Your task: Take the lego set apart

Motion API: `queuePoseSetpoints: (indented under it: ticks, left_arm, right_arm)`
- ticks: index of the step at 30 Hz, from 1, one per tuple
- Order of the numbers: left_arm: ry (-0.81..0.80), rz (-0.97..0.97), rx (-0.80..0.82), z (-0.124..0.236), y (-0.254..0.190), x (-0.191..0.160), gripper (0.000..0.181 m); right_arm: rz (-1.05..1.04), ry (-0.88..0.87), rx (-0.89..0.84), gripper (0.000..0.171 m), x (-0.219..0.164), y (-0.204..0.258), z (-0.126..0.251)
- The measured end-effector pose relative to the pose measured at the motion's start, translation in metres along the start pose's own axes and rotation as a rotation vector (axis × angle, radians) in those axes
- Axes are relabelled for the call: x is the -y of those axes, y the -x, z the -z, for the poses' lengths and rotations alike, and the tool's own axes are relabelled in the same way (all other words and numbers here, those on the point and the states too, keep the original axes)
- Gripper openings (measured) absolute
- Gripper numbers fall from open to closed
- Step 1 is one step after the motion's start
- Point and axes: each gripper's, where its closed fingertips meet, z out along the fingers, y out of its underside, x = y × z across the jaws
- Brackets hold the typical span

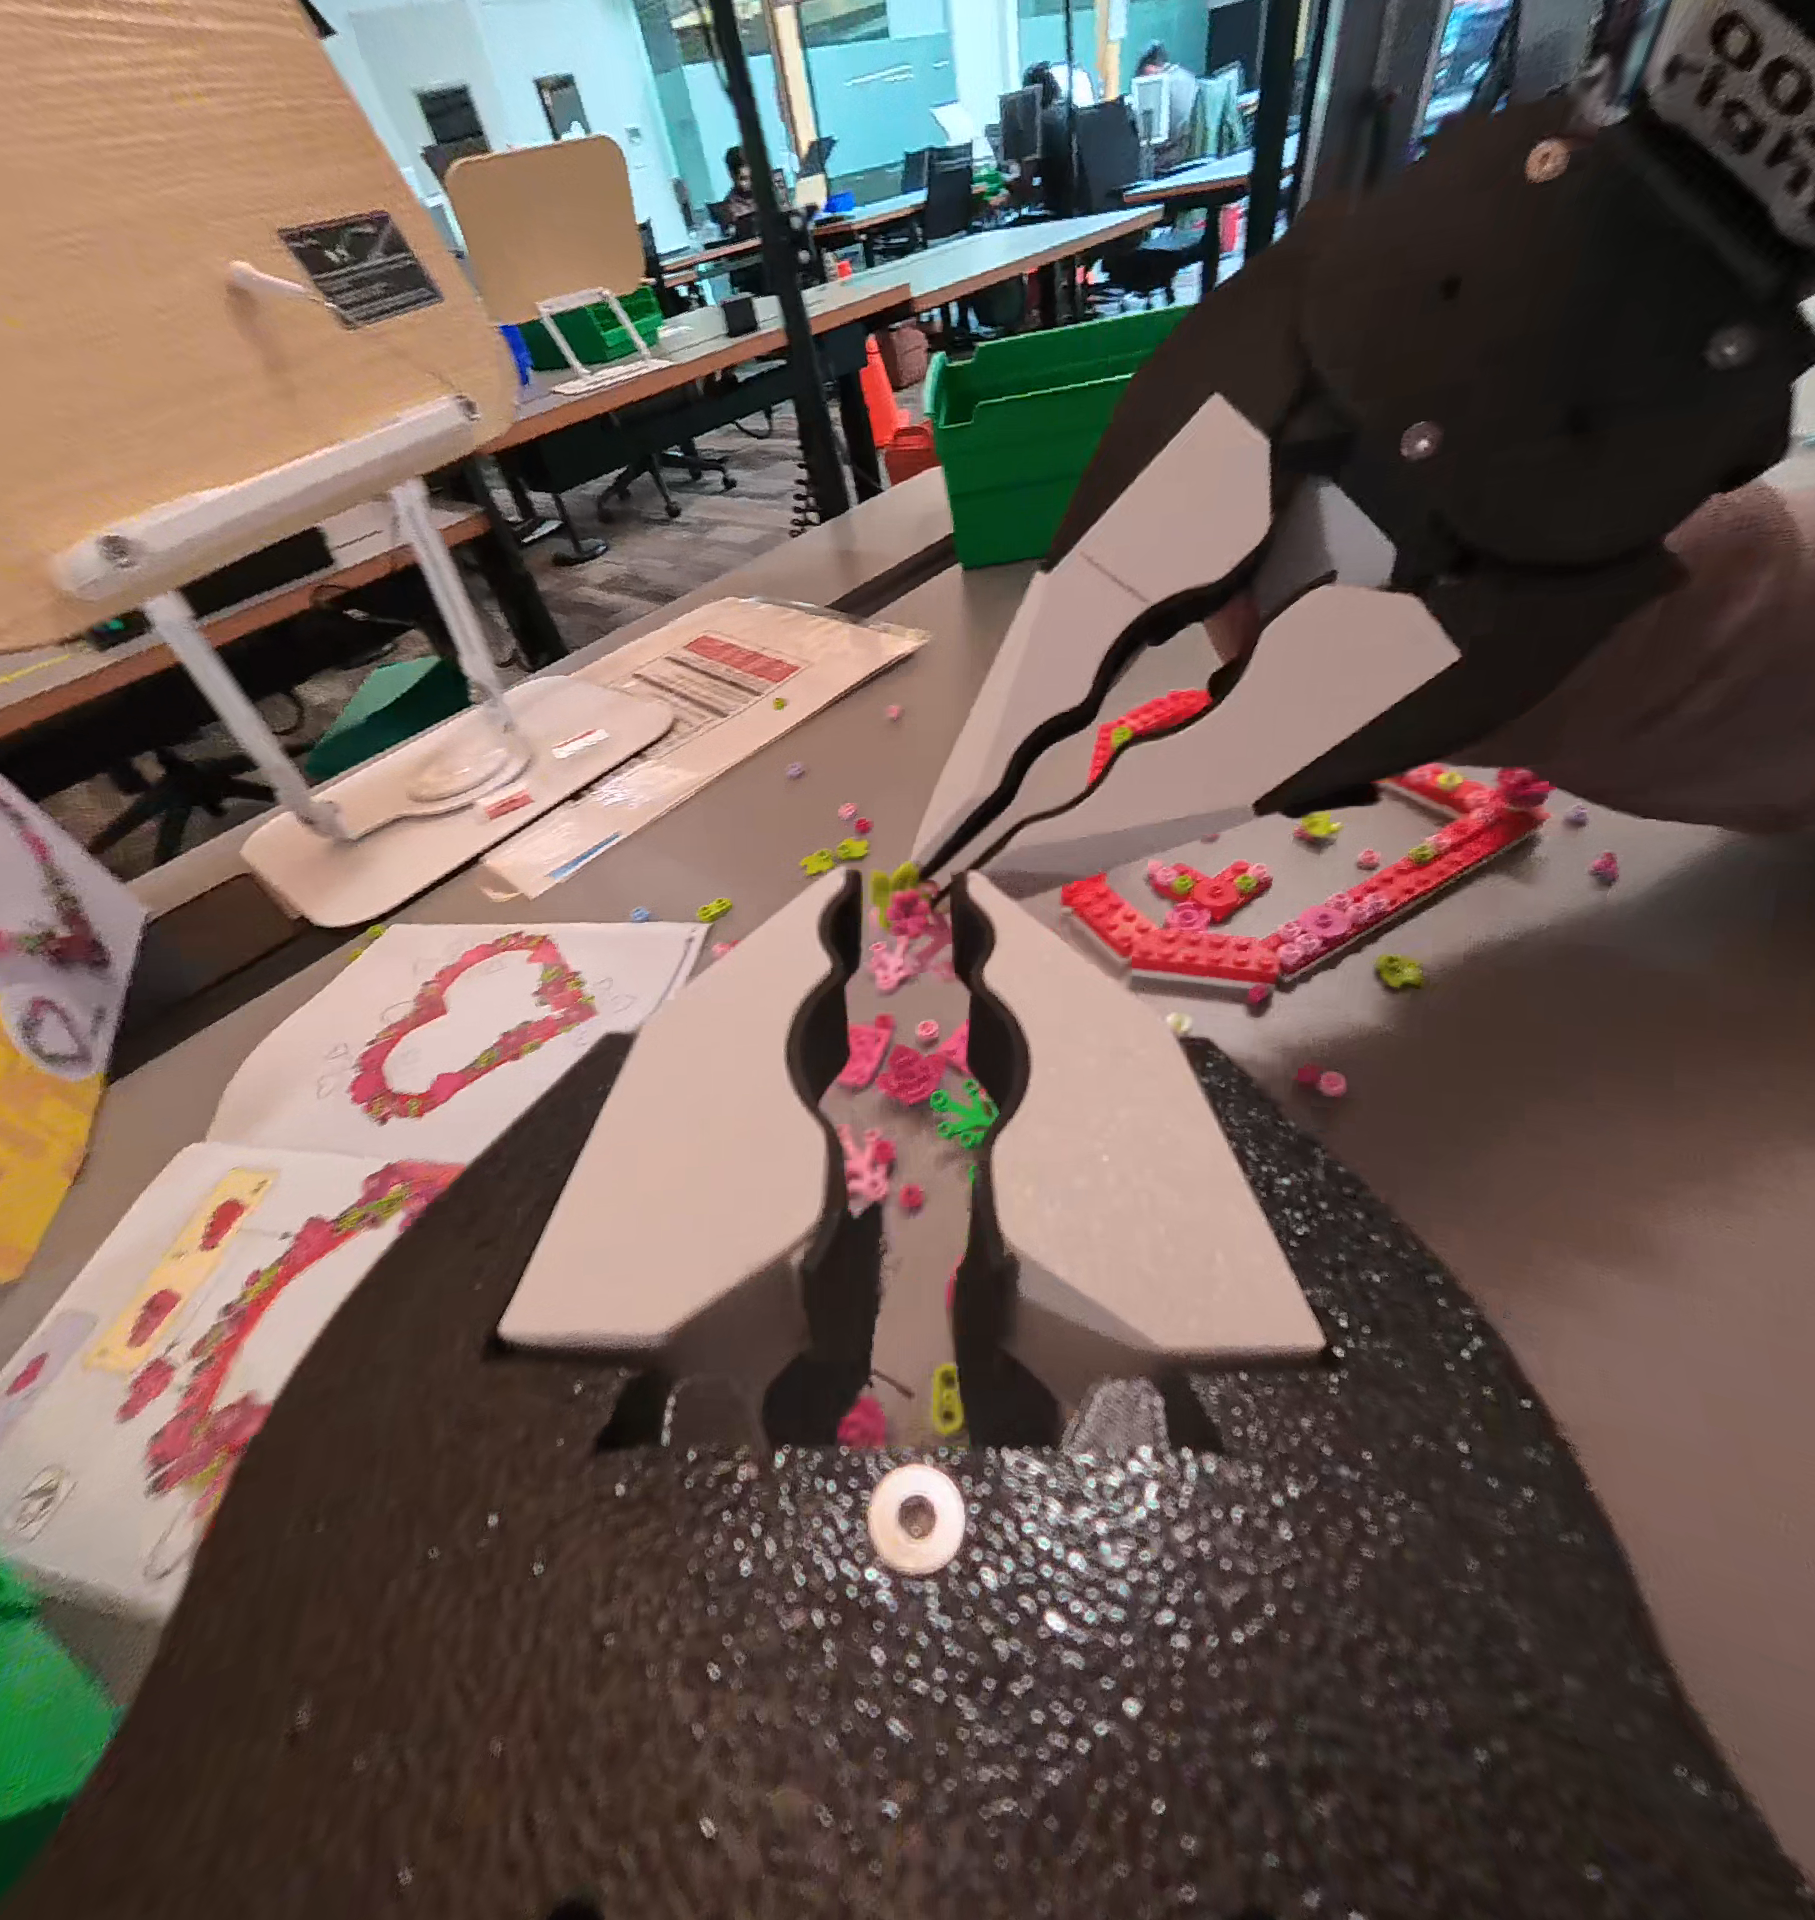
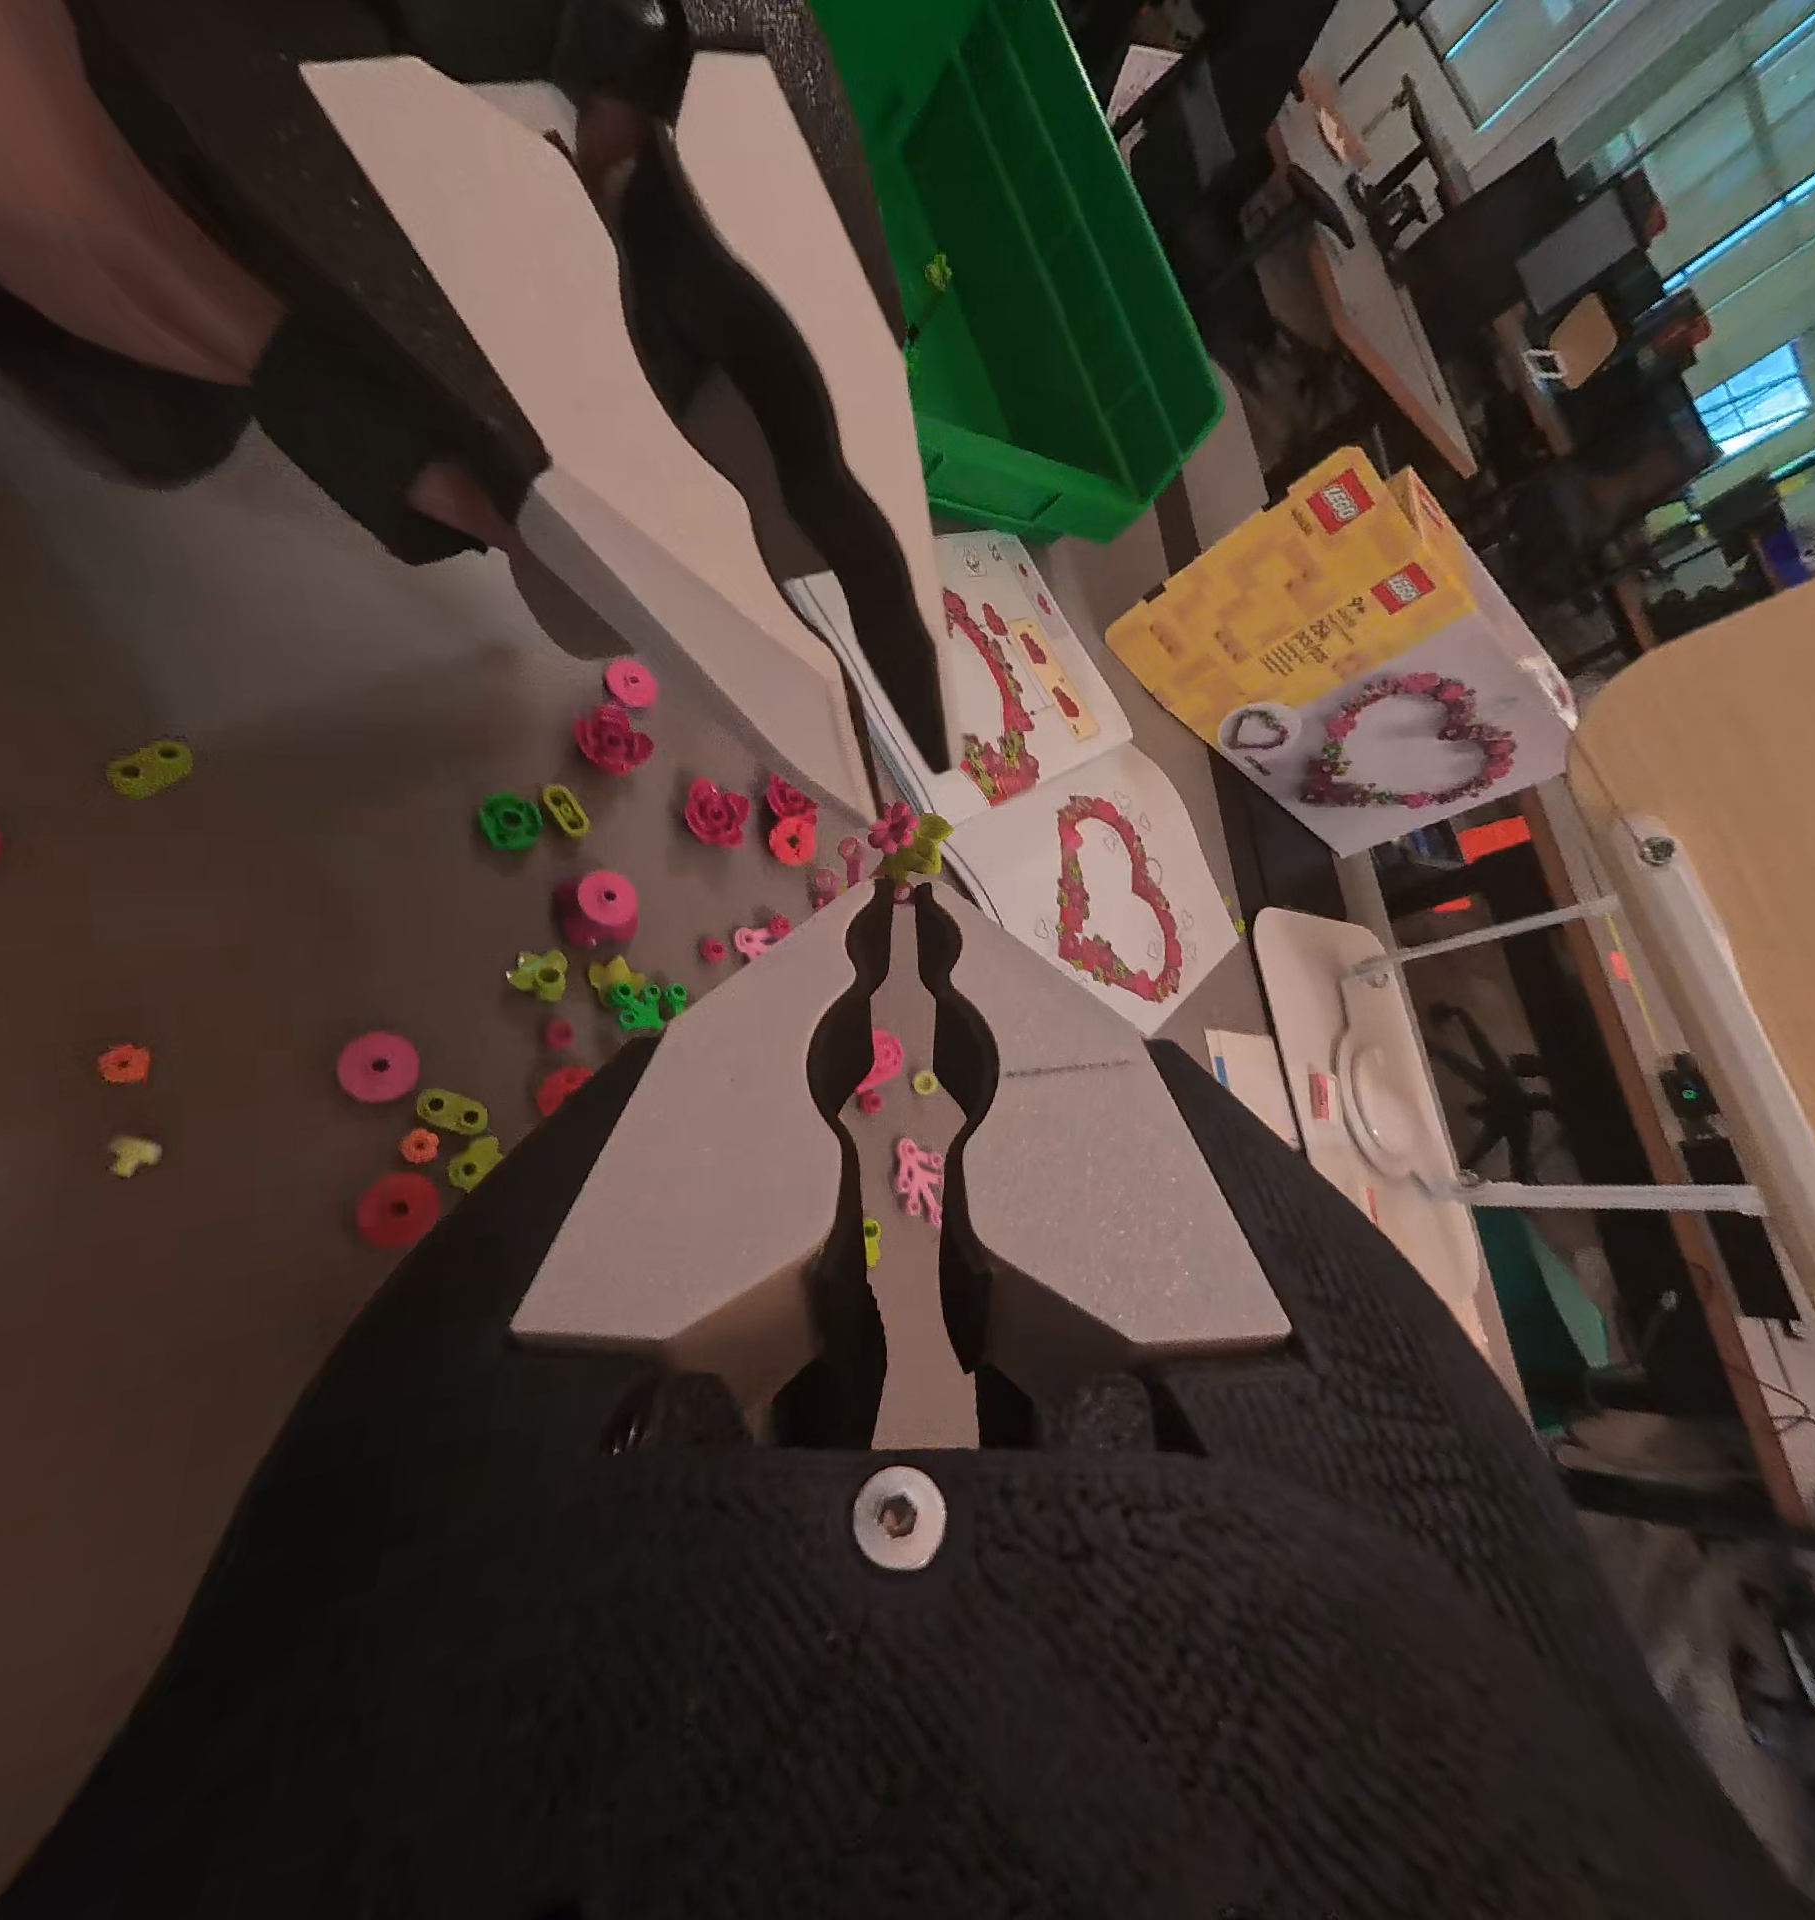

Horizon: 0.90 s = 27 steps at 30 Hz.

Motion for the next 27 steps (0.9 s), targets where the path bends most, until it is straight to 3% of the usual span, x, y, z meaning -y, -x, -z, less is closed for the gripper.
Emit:
queuePoseSetpoints:
  ticks: [7, 16, 22, 27]
  left_arm:
    - [0.109, -0.233, 0.115, 0.011, 0.009, -0.017, 0.015]
    - [0.178, -0.384, 0.184, 0.011, 0.010, -0.027, 0.006]
    - [0.097, -0.449, 0.217, 0.014, 0.010, -0.017, 0.006]
    - [0.072, -0.488, 0.199, 0.013, 0.002, -0.014, 0.006]
  right_arm:
    - [-0.011, -0.003, 0.022, 0.003, 0.012, 0.007, -0.012]
    - [-0.071, -0.002, 0.049, 0.003, 0.009, 0.013, -0.019]
    - [-0.529, -0.192, 0.272, 0.019, 0.014, 0.008, -0.012]
    - [-0.767, -0.291, 0.472, 0.010, 0.019, 0.012, -0.008]
